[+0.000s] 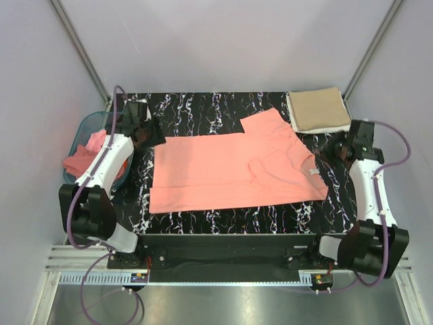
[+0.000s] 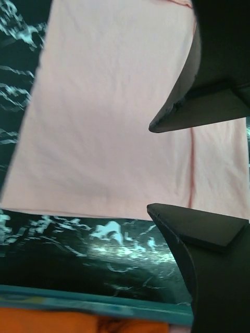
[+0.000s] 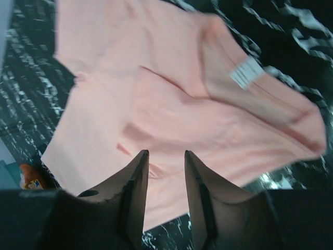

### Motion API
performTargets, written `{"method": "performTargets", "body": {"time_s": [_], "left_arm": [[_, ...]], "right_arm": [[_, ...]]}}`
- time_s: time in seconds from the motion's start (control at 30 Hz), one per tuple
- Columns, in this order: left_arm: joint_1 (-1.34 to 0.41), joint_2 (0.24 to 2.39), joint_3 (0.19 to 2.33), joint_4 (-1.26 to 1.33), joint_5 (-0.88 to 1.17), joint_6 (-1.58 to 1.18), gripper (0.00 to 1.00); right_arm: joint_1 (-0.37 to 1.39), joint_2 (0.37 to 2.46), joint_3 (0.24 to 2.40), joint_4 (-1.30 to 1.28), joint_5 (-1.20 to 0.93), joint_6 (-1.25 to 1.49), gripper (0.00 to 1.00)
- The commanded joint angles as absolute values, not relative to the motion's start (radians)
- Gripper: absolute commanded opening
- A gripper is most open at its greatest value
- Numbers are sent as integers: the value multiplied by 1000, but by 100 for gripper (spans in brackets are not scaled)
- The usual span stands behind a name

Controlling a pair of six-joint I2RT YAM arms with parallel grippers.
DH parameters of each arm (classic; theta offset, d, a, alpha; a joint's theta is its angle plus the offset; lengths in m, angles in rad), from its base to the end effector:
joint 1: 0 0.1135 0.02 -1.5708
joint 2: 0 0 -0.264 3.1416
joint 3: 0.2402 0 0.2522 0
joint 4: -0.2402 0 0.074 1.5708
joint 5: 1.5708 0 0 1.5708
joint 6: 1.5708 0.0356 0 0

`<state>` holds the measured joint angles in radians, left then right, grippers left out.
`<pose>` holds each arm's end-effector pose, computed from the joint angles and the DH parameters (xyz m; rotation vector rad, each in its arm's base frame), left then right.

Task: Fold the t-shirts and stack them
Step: Fold the tshirt

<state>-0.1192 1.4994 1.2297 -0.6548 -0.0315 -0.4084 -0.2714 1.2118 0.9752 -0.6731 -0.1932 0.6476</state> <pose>0.3171 -0.0369 0.2819 -0.3738 2.4757 -0.1806 0.2391 -0.0595 0.2756 1.0337 2.2764 0.3982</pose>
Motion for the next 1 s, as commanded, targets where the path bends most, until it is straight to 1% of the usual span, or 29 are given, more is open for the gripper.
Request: {"method": "performTargets", "body": {"time_s": [0.0,0.03,0.07,0.23,0.33,0.47,0.5,0.57,0.6,0.67,0.77,0.9,0.97], "left_arm": [[-114,1584,1333,-658,22,-299,62],[-110,1607,1379,-667,20,-293,61],[-109,1630,1400,-681,18,-290,61],[-66,1762,1520,-721,11,-287,59],[-49,1816,1552,-727,17,-290,59],[-48,1887,1604,-727,43,-284,60],[-46,1913,1612,-727,38,-285,60],[-43,1951,1634,-729,38,-285,60],[-43,1962,1646,-727,38,-284,60],[-43,1995,1660,-726,20,-281,60],[-41,2031,1693,-724,5,-276,61],[-40,2078,1743,-726,-25,-259,61],[-38,2098,1759,-727,-29,-252,62]], "right_arm": [[-175,1261,1158,-598,-273,566,42],[-151,1305,1239,-594,-249,555,43],[-129,1333,1276,-577,-233,533,44],[-28,1581,1529,-535,-305,456,51],[-6,1728,1656,-525,-292,390,54],[23,1916,1810,-512,-273,336,55],[25,1992,1844,-506,-279,327,55],[31,2070,1948,-497,-296,307,54],[34,2150,2023,-499,-296,304,54],[38,2248,2098,-509,-276,302,54],[41,2356,2204,-506,-200,304,55],[41,2499,2403,-522,-213,278,56],[41,2574,2462,-528,-218,268,56]]}}
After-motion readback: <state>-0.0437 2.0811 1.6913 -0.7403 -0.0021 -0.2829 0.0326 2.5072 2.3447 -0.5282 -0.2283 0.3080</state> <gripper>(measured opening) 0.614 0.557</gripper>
